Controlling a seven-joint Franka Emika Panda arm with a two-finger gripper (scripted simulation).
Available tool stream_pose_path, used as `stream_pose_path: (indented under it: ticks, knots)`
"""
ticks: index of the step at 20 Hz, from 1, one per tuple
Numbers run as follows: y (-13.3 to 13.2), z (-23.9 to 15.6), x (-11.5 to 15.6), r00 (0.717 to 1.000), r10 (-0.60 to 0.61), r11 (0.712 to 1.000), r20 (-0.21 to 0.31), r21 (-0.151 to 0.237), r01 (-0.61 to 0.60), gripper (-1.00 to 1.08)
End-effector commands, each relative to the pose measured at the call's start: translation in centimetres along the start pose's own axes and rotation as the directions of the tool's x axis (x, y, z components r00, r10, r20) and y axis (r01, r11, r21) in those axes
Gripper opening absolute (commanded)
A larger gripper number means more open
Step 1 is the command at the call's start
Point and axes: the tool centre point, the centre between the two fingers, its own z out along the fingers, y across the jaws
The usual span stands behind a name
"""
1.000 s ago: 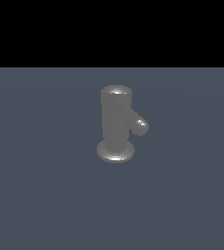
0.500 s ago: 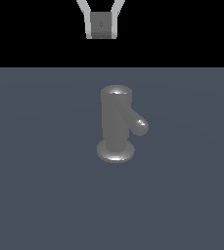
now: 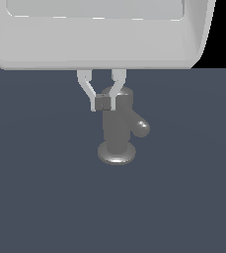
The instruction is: Turn on the faucet by rotating a designated handle.
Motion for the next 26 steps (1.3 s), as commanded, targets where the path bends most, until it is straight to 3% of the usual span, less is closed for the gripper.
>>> stream_pose_path:
  ticks: [1,17,26]
  knots:
    - [0.0,1.3,0.1,1.0,-0.005,1.0,0.0,0.0,0.005,-1.0]
    - [-0.1,3.6,0.5,1.0,-0.014,1.0,0.002,0.001,0.014,-1.0]
    - [3.6,3.6,1.2,1.0,-0.014,1.0,0.002,0.001,0.014,-1.0]
